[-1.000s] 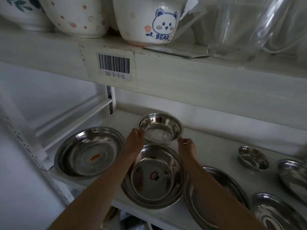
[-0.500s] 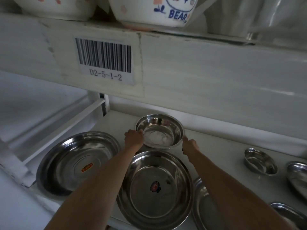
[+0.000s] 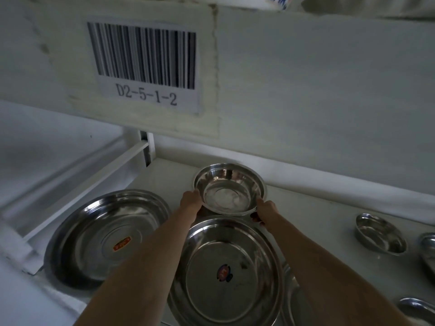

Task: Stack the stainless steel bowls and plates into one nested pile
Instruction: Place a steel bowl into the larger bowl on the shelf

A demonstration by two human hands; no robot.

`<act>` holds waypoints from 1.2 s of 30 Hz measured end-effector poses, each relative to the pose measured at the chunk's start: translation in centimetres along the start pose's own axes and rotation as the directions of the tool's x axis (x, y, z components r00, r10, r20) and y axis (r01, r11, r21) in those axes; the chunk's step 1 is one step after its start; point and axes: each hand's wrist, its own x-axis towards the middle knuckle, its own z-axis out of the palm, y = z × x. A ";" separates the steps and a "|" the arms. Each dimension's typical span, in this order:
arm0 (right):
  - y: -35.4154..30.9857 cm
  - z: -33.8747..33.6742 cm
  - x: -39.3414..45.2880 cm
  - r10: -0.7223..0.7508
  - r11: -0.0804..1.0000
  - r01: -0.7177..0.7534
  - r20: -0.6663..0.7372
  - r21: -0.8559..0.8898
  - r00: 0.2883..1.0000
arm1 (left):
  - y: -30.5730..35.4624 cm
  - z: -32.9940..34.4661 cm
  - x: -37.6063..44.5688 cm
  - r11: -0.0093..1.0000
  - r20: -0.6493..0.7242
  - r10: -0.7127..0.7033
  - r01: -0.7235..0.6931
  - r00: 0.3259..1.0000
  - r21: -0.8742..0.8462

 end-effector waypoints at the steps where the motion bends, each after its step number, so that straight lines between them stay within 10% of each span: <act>1: 0.1 0.1 0.0 -0.006 1.000 0.006 0.004 0.010 1.000 | -0.1 0.0 0.1 1.000 -0.003 0.000 0.000 1.000 -0.009; 36: -2.1 -3.8 -12.0 -0.353 0.922 0.379 -0.235 0.075 0.905 | 0.8 -6.6 -11.7 0.907 -0.111 0.283 -0.304 0.953 -0.291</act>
